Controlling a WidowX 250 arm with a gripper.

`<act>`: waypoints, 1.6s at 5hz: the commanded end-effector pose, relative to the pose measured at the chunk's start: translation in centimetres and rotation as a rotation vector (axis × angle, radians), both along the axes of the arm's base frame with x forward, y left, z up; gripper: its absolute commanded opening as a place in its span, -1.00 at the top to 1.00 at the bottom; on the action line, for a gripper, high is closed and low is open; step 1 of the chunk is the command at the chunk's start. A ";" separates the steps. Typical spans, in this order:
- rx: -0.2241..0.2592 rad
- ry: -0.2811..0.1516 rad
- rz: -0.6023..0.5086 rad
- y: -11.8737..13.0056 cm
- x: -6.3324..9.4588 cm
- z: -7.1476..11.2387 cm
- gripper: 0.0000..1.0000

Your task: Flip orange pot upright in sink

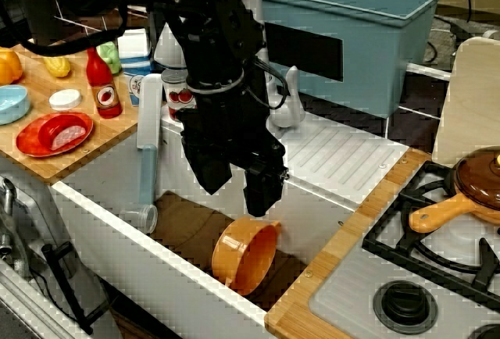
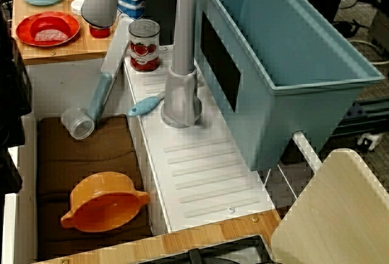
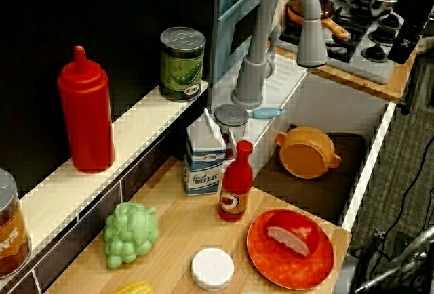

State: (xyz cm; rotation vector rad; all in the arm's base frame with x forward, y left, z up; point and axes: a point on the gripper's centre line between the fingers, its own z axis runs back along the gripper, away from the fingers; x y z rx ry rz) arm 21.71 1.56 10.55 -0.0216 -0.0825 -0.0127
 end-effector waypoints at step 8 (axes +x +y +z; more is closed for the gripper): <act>0.149 -0.055 0.132 4.8 3.0 -6.4 -1.00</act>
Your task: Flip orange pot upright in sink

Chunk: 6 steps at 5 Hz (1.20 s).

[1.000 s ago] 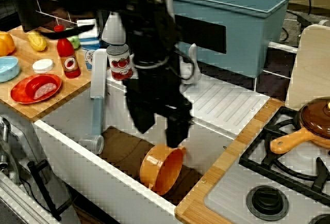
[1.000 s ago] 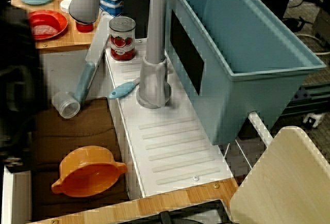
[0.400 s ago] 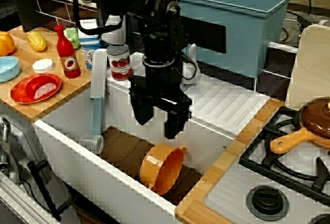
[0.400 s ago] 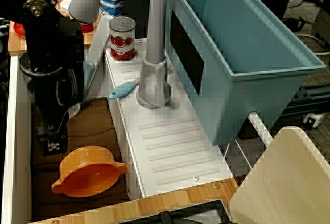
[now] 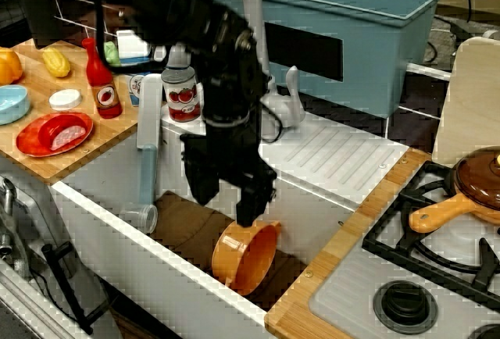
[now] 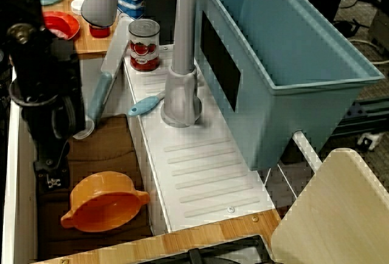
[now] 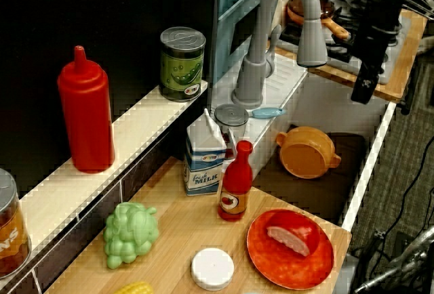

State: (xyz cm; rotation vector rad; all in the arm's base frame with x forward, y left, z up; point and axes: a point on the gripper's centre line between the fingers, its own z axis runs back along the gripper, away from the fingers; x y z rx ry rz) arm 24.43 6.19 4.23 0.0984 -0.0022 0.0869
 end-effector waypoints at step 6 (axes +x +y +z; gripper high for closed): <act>0.091 -0.221 0.168 0.4 3.4 -6.0 -1.00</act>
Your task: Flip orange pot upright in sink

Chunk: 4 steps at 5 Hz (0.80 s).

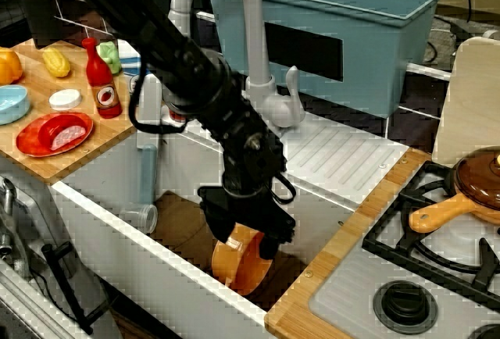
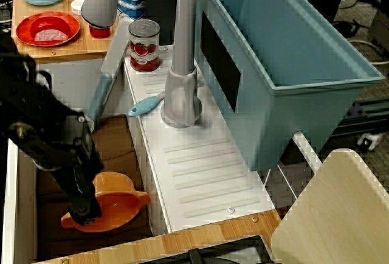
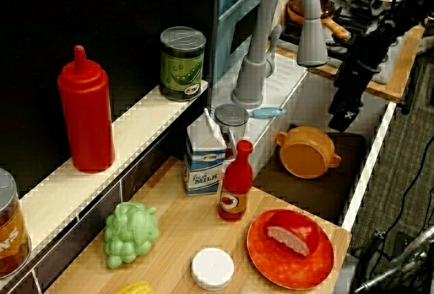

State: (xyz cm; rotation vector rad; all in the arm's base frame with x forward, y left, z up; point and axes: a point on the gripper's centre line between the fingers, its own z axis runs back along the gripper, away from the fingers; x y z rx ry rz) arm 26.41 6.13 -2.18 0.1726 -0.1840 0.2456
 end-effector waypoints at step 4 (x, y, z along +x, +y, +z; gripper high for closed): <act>0.102 -0.104 0.075 -0.5 1.6 -1.7 -1.00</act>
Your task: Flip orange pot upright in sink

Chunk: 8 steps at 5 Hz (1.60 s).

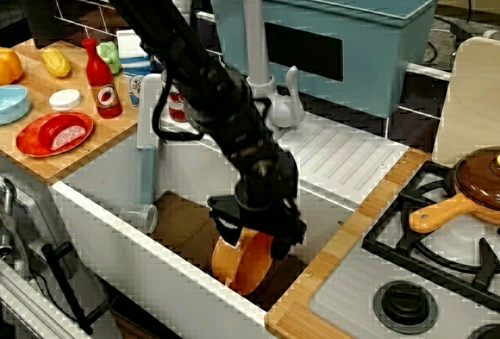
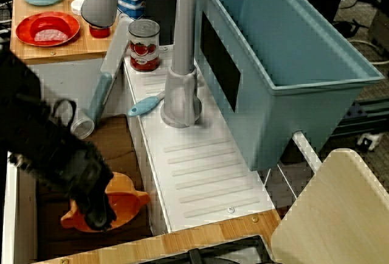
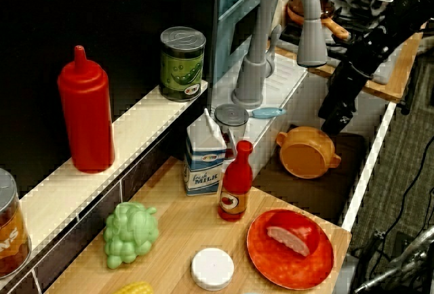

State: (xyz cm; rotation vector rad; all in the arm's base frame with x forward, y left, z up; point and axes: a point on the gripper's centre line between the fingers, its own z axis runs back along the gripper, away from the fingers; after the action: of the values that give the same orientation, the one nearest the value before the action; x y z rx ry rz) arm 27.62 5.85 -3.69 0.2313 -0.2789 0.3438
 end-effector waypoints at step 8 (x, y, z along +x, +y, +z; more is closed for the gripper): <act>0.093 0.140 0.161 9.3 1.6 -1.0 0.73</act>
State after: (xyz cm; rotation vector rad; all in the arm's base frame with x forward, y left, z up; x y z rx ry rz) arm 28.65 14.23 -6.08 0.3639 -0.0998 0.4597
